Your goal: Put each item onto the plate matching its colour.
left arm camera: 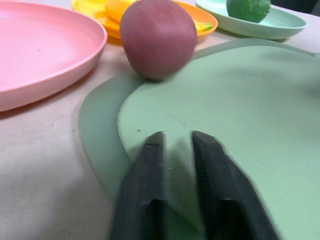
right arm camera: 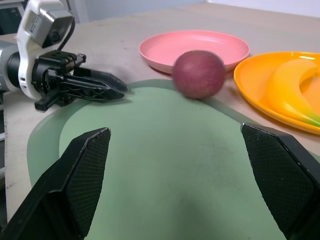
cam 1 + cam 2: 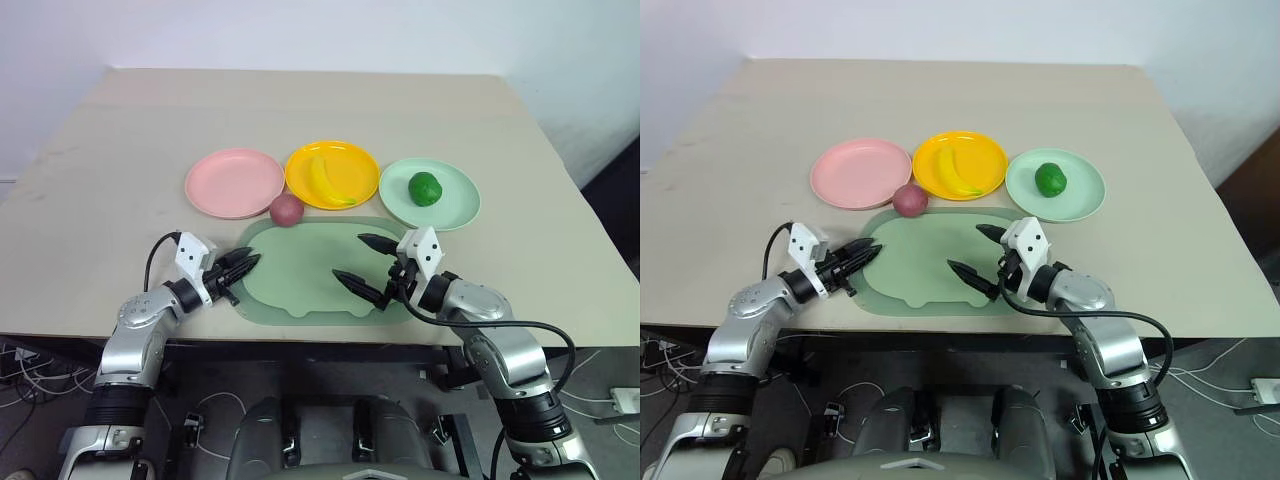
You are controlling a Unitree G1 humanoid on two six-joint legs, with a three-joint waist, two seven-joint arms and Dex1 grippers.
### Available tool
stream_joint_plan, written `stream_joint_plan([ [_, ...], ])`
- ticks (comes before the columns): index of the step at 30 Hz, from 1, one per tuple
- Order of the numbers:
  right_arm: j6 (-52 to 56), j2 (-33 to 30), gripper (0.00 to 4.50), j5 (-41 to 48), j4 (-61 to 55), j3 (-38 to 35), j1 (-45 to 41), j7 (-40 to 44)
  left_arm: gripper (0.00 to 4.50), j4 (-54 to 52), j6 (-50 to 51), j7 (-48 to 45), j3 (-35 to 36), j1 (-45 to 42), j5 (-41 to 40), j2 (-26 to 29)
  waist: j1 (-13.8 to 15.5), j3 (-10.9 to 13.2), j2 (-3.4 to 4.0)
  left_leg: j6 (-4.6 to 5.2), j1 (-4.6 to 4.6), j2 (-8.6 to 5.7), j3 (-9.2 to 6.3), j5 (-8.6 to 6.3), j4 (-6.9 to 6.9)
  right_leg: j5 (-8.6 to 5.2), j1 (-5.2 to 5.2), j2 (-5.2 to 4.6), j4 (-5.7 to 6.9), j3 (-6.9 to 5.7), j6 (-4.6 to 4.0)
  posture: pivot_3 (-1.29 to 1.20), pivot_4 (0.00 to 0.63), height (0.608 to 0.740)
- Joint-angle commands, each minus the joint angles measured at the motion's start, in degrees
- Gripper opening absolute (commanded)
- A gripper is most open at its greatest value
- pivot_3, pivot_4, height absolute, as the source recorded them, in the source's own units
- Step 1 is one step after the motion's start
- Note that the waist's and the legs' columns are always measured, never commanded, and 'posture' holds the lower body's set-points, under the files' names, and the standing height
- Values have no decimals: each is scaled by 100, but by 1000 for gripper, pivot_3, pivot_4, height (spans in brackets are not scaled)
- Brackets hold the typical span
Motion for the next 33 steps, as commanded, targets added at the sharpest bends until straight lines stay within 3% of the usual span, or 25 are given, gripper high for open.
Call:
stream_joint_plan([
  [1,-132,18,4436,-14,-92,45,-106,-11,2499,-291,-32,-1,121,1,-128,-75,2,0,0,0,0,0,0,0,0,0,0,0,0,0,0,0,150,695],
  [7,-119,16,4436,37,-104,38,-138,-1,4455,-549,228,371,-35,-356,6,-313,21,1,-2,1,-1,-3,-5,0,6,0,5,0,1,-4,1,0,150,695],
  [18,-117,59,4436,-4,-78,82,-132,-72,4455,-872,1163,1225,-208,-1481,82,-631,26,0,-4,1,-1,-9,-6,1,11,1,11,4,3,-7,2,0,150,695],
  [33,-128,-8,4436,-134,7,-13,-90,-255,4455,1487,831,1459,-509,-2992,933,-956,10,1,-5,1,-2,-12,-5,2,13,1,10,7,5,-8,4,0,150,695],
])
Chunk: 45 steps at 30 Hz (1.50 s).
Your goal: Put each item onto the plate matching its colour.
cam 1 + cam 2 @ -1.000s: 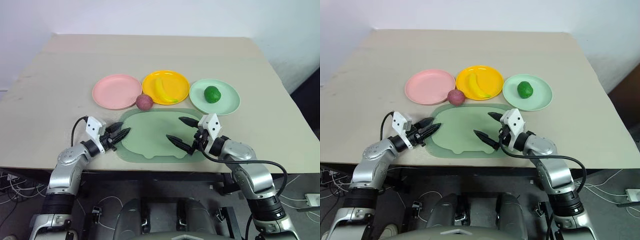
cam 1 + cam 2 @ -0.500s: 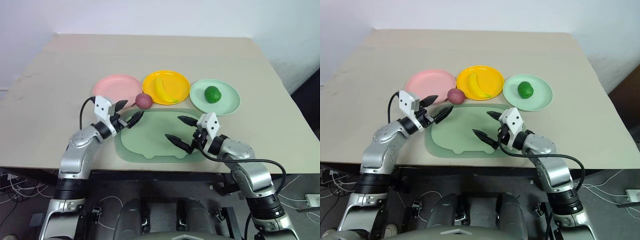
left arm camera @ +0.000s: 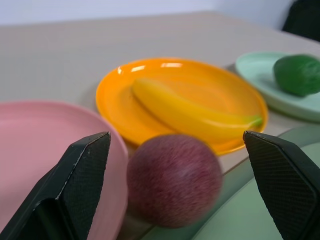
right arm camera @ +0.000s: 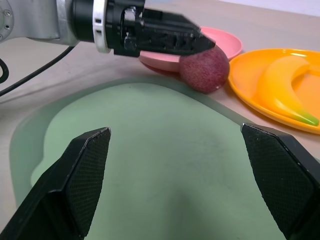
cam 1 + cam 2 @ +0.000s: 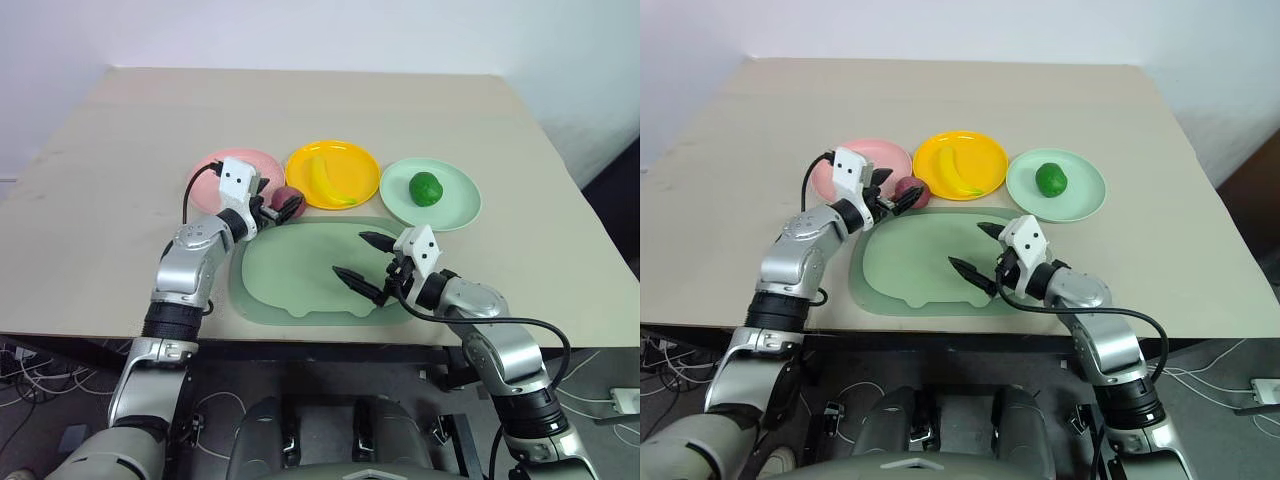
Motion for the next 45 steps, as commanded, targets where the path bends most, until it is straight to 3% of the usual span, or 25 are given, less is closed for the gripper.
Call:
stream_joint_plan([
  [1,-91,-22,4436,-17,-103,-75,-7,-62,4455,340,-335,-109,-20,-316,115,-80,3,0,-1,0,0,0,0,0,0,0,1,0,0,0,0,0,150,695],
  [10,-7,-83,4436,-8,-118,-146,-55,-171,4455,1043,-537,-399,-101,-594,301,-214,-6,1,-1,0,0,0,0,0,1,0,0,0,1,0,0,0,150,695],
  [13,35,-99,4436,4,-187,-143,-20,-200,3532,1161,-492,-464,-135,-615,370,-230,-1,1,-1,0,0,-1,0,0,3,0,0,-1,2,0,0,0,150,695],
  [15,96,-108,4436,18,-217,-138,1,-221,3161,1160,-452,-506,-162,-613,400,-231,0,1,-1,0,0,0,-1,0,3,0,1,-1,2,0,0,0,150,695],
  [26,145,-148,4436,31,-213,-127,2,-222,3146,382,-656,-300,257,-520,134,-314,-5,2,-4,1,-2,0,-2,0,7,0,1,-1,4,0,0,0,150,695],
  [36,143,-104,4436,93,-47,-51,-100,-75,3146,-1172,488,909,1095,57,-81,132,-18,1,-3,1,1,2,-1,1,7,0,1,0,8,1,1,0,150,695],
  [40,101,-66,4436,82,90,-40,-211,-14,3146,-1168,933,1292,1373,215,-89,269,13,1,-6,1,0,0,-6,0,14,4,8,-2,8,0,6,0,150,695],
  [45,62,-35,4436,109,77,-35,-202,76,3146,-729,574,1172,1450,444,-13,456,0,1,-6,1,0,1,-5,0,12,4,5,0,8,0,6,0,150,695],
])
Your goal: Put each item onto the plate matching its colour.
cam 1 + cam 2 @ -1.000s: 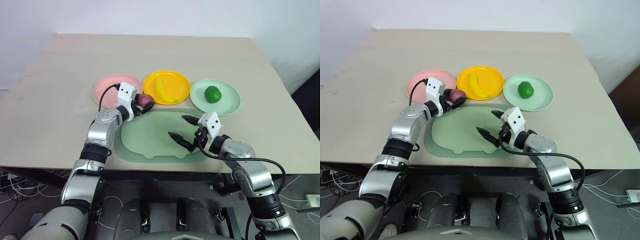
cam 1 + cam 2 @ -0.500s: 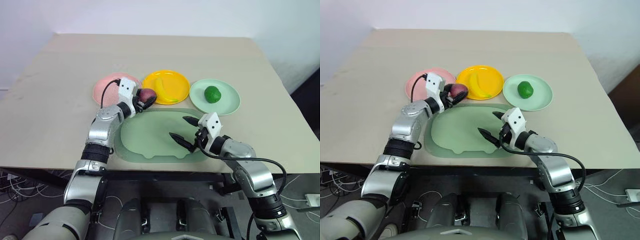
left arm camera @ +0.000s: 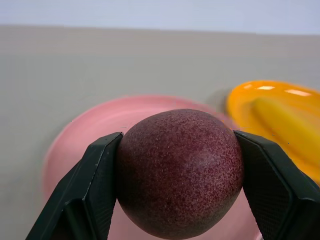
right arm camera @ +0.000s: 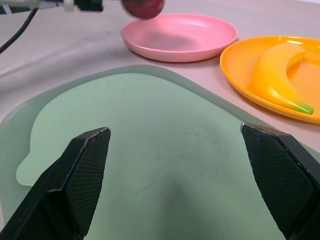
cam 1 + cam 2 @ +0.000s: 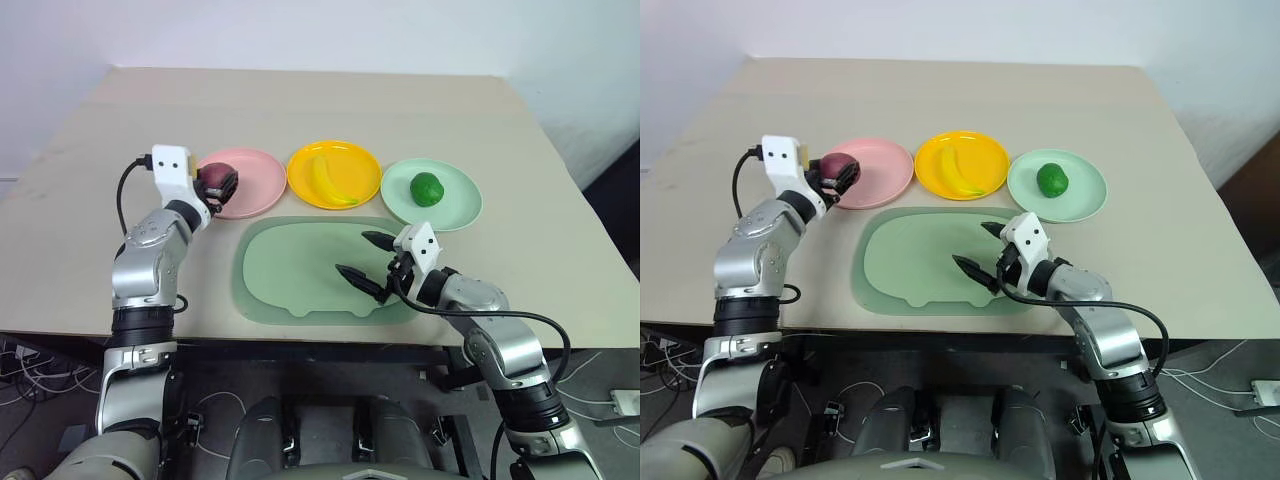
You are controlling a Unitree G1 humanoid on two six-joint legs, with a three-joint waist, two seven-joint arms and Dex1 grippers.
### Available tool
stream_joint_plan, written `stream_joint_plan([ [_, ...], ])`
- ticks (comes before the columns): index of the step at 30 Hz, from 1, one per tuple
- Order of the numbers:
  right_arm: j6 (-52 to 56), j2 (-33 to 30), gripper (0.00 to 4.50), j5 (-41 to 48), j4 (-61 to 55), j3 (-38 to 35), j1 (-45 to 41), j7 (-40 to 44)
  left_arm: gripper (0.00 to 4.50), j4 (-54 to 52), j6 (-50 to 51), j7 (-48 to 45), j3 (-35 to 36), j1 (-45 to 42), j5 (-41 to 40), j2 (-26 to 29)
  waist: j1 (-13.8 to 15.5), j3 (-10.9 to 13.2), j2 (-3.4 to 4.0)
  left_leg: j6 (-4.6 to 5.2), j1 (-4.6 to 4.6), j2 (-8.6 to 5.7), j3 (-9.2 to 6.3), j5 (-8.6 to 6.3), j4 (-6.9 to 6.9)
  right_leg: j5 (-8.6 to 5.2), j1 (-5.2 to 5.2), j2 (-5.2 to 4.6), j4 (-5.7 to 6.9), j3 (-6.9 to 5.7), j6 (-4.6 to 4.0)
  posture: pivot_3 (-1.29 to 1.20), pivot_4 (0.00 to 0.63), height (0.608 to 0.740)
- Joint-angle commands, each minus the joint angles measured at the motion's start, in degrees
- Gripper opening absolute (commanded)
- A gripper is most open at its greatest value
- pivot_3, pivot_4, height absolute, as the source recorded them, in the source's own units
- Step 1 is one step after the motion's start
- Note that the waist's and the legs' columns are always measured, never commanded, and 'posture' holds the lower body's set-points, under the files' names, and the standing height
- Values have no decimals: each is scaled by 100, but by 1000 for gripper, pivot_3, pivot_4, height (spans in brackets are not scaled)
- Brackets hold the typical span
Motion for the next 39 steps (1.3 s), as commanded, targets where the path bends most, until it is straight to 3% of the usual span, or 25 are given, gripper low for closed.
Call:
stream_joint_plan([
  [1,-121,36,4436,75,-97,-10,-50,69,3146,295,-355,-61,85,-93,2,98,14,0,0,0,0,0,0,0,0,0,0,0,0,0,0,0,150,695],
  [8,-129,78,4436,37,14,-3,-164,118,3146,1416,-998,-280,-85,-544,124,66,2,-1,-2,0,-1,-1,1,0,2,0,1,-1,0,-2,0,0,150,695],
  [12,-166,71,4436,21,-23,-7,-112,115,4353,1596,-1127,-325,-115,-725,116,66,-2,-1,-2,0,-2,-1,3,0,1,0,-2,-1,0,-2,0,0,150,695],
  [17,-192,65,4436,37,-77,-24,-40,111,4435,1375,-1097,-362,-143,-665,77,117,-1,-1,-2,0,-2,-1,3,0,1,0,-2,0,0,-1,0,0,150,695],
  [28,-211,247,4436,421,-264,-178,-74,85,4435,-791,-960,-648,229,446,-376,572,-17,-1,-2,0,-2,1,4,0,1,0,-3,-1,0,1,0,0,150,695],
  [39,-381,238,4436,425,76,-72,-220,383,4435,-2474,-1009,-1471,1019,2645,-1323,913,-15,0,1,-1,-1,3,5,-1,0,0,-7,-5,1,3,-1,0,150,695],
])
